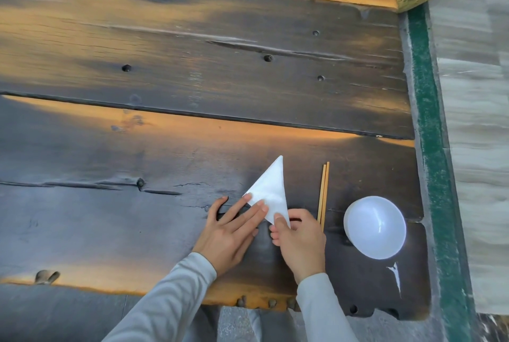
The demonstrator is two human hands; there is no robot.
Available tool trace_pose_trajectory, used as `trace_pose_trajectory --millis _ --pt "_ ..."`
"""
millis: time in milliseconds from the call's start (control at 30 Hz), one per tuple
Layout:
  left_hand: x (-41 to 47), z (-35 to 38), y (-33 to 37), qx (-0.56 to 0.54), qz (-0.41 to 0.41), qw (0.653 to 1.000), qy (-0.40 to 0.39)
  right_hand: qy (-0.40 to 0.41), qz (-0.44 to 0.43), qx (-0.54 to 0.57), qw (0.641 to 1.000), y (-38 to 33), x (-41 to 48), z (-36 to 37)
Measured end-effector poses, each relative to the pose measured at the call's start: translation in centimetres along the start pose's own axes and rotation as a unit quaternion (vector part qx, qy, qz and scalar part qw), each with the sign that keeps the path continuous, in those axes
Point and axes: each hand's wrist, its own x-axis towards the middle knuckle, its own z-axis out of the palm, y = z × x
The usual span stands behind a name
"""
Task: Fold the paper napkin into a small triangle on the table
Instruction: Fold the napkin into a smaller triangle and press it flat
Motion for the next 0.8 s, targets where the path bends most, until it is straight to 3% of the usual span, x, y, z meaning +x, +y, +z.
trace_pose_trajectory --millis 233,567,800 --pt "2.3 -1.0 -0.4 -0.055 -0.089 0.992 0.068 -0.040 -0.053 0.114 0.991 -1.9 -0.1 -0.2" --pt "4.6 -1.8 -2.3 -0.159 -0.199 0.967 0.016 -0.067 -0.046 0.158 0.984 -3.3 1.3 -1.0" --pt "5.2 -2.3 -2.5 -0.198 -0.241 0.950 -0.018 -0.099 -0.127 0.016 0.987 -4.3 3.4 -2.5"
